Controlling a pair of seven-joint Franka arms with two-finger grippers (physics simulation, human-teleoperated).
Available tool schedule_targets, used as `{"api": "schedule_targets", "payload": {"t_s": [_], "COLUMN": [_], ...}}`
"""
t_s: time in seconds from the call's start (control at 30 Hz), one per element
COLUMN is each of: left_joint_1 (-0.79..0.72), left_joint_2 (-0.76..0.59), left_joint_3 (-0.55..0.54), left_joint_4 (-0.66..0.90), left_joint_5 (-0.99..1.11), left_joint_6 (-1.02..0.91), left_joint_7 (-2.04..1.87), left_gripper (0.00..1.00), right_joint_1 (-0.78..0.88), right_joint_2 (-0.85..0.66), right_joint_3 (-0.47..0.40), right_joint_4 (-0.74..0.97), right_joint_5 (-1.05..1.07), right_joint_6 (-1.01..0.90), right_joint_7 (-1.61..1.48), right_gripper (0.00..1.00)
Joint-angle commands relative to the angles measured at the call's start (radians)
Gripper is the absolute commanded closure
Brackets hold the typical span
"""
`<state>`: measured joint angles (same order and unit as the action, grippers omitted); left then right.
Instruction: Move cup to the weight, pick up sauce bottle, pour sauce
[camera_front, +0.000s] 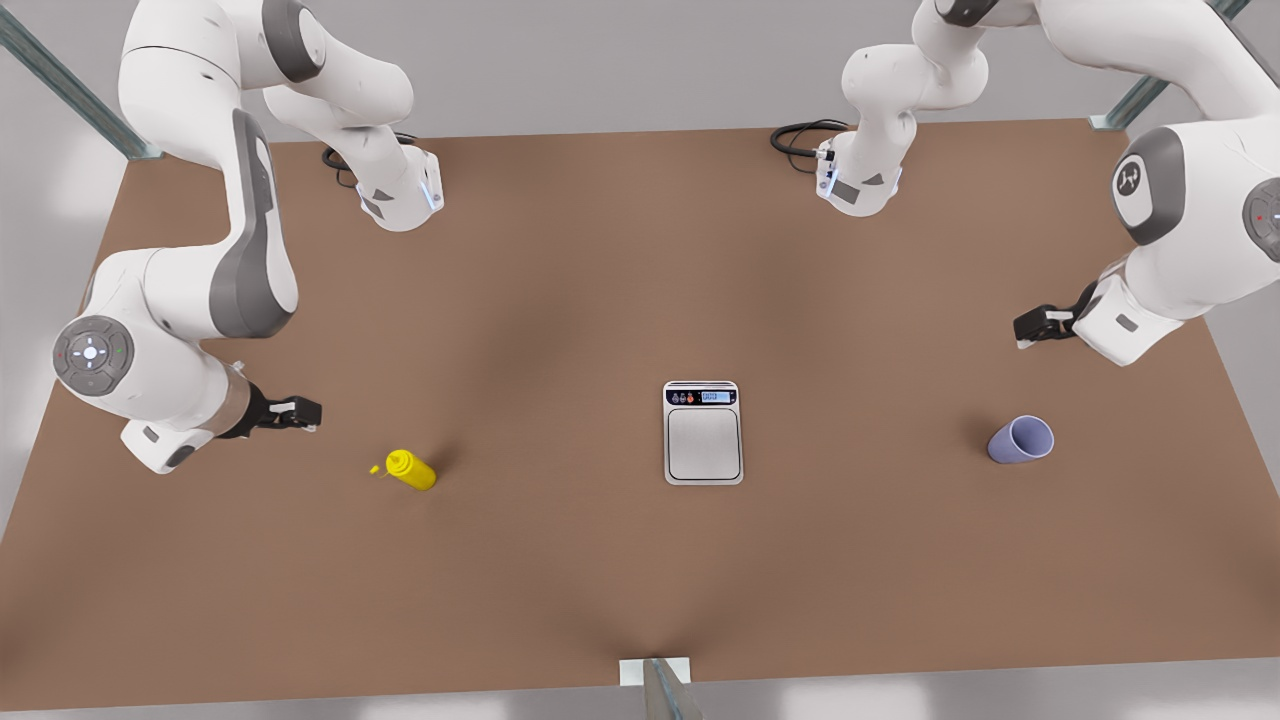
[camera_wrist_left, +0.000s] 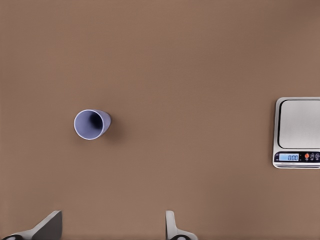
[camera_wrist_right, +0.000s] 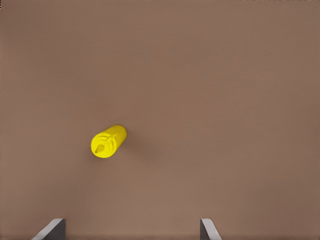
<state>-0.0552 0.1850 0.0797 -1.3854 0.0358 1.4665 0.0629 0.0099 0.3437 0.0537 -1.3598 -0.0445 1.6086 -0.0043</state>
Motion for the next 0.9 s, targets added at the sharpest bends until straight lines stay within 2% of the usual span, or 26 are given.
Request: {"api": "schedule_targets", "payload": {"t_s": [0.0, 0.07, 0.17, 0.23, 0.27, 0.3, 0.37, 0.47, 0.53, 0.67, 0.87], "left_joint_1": [0.001, 0.034, 0.264, 0.305, 0.319, 0.324, 0.325, 0.325, 0.325, 0.325, 0.321], "left_joint_2": [0.001, 0.021, 0.158, 0.234, 0.275, 0.283, 0.254, 0.24, 0.271, 0.284, 0.338], "left_joint_3": [0.0, 0.0, 0.0, 0.002, 0.002, 0.002, 0.002, 0.002, 0.002, 0.002, -0.009], "left_joint_4": [0.0, 0.0, 0.002, 0.0, -0.018, -0.082, -0.288, -0.451, -0.451, -0.446, -0.419], "left_joint_5": [0.003, 0.003, -0.002, -0.004, -0.004, -0.004, -0.004, -0.004, -0.004, -0.002, -0.002], "left_joint_6": [0.0, 0.0, 0.043, 0.132, 0.216, 0.32, 0.589, 0.801, 0.818, 0.818, 0.885], "left_joint_7": [0.002, 0.005, 0.038, 0.095, 0.097, 0.097, 0.097, 0.095, 0.095, 0.095, 0.094], "left_gripper": [0.0, 0.0, 0.0, 0.0, 0.0, 0.0, 0.0, 0.0, 0.0, 0.0, 0.0], "right_joint_1": [0.001, 0.008, -0.001, 0.012, 0.01, 0.013, -0.042, -0.197, -0.263, -0.41, -0.439], "right_joint_2": [0.001, 0.003, 0.012, 0.029, 0.031, 0.031, 0.032, 0.04, 0.08, 0.241, 0.531], "right_joint_3": [0.0, 0.0, 0.002, 0.005, 0.005, 0.006, 0.005, 0.005, 0.005, 0.005, 0.005], "right_joint_4": [0.002, 0.002, 0.007, 0.007, 0.004, 0.004, 0.008, 0.007, 0.002, -0.002, -0.015], "right_joint_5": [0.003, 0.005, 0.067, 0.078, 0.077, 0.084, 0.215, 0.543, 0.708, 0.943, 0.992], "right_joint_6": [0.001, -0.006, -0.006, -0.012, -0.093, -0.101, -0.093, -0.085, -0.09, -0.133, -0.211], "right_joint_7": [0.003, -0.005, -0.009, -0.057, -0.033, -0.023, -0.362, -0.968, -1.304, -1.663, -2.085], "right_gripper": [0.0, 0.0, 0.0, 0.0, 0.0, 0.0, 0.0, 0.0, 0.0, 0.0, 0.0]}}
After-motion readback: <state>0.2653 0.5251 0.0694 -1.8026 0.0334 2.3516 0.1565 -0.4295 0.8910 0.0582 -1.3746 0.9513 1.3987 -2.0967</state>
